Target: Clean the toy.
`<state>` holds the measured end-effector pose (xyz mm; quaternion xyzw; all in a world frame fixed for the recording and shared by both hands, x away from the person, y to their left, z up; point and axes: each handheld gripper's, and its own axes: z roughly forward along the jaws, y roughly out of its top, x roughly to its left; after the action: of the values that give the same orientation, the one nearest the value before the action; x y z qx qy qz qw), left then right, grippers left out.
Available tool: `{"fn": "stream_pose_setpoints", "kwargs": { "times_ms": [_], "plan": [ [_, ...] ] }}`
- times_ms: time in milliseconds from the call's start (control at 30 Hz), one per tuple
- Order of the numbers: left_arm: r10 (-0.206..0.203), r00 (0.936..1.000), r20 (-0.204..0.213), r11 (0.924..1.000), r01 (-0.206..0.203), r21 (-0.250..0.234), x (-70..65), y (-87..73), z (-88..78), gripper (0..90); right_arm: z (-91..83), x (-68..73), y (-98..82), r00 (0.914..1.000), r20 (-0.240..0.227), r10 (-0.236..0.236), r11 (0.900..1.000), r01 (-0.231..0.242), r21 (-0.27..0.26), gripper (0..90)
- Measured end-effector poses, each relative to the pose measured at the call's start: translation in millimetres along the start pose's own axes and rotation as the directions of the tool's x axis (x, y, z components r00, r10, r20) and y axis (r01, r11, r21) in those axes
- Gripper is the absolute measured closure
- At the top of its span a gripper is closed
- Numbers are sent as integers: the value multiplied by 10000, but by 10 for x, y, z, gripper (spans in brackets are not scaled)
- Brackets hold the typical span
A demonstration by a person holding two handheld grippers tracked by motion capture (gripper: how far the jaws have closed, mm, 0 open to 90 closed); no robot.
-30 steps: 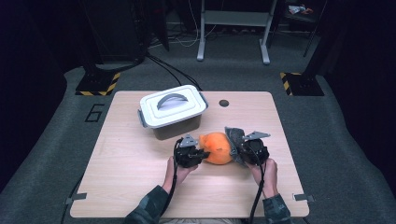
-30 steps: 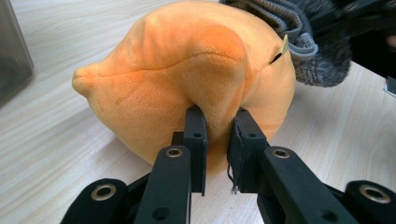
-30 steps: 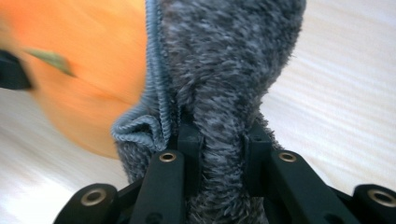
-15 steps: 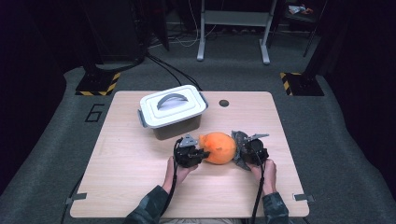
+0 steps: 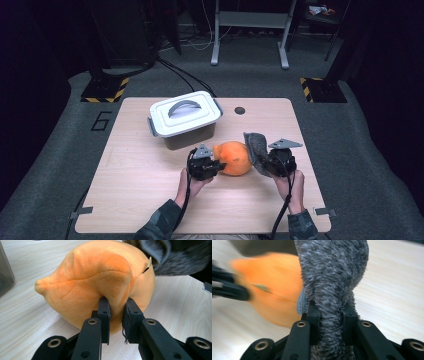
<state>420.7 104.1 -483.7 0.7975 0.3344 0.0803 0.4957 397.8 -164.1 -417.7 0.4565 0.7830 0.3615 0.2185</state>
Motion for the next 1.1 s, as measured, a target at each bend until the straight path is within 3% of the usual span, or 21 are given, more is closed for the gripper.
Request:
{"fn": "stream_pose_setpoints", "kwargs": {
  "times_ms": [100, 233, 267, 300, 367, 433, 633, 733, 933, 1100],
  "plan": [
    [-91, 9999, 64, 10000, 91, -28, 1, -3, 4, 775, -44, 194, 124, 9976, -456, -520, 9983, 506, -296, 737],
    [37, 10000, 89, 10000, -38, 65, 24, -4, -5, 774, -12, 426, 231, 9928, -869, -829, 9957, 789, -486, 737],
    [-160, 9998, 125, 9999, 160, 10, 12, -9, 0, 774, 22, 464, 247, 9908, -1016, -897, 9954, 856, -439, 737],
    [60, 10000, 69, 10000, -60, 14, 29, -4, -2, 773, 67, 500, 256, 9898, -1051, -965, 9952, 940, -286, 736],
    [41, 10000, 37, 10000, -42, 36, 39, -7, -1, 771, 174, 548, 260, 9889, -1074, -1022, 9947, 1029, 12, 733],
    [-53, 9998, 182, 9999, 51, 87, 75, -18, 2, 769, 243, 567, 254, 9897, -696, -1253, 9915, 1274, 262, 733],
    [82, 9999, 120, 9999, -83, 56, 59, -18, 9, 769, 266, 479, 243, 9917, -384, -1230, 9913, 1246, 417, 733],
    [-36, 9999, 169, 10000, 35, 21, 58, -23, 14, 769, 260, 413, 219, 9932, -248, -1137, 9922, 1148, 482, 732],
    [1, 9999, 124, 10000, -2, 58, 70, -33, 10, 770, 281, 245, 151, 9972, 405, -633, 9956, 603, 721, 733],
    [-13, 9999, 143, 10000, 12, 41, 77, -36, 14, 770, 349, 94, 59, 9986, 454, -267, 9952, 223, 948, 735]
  ]
}}
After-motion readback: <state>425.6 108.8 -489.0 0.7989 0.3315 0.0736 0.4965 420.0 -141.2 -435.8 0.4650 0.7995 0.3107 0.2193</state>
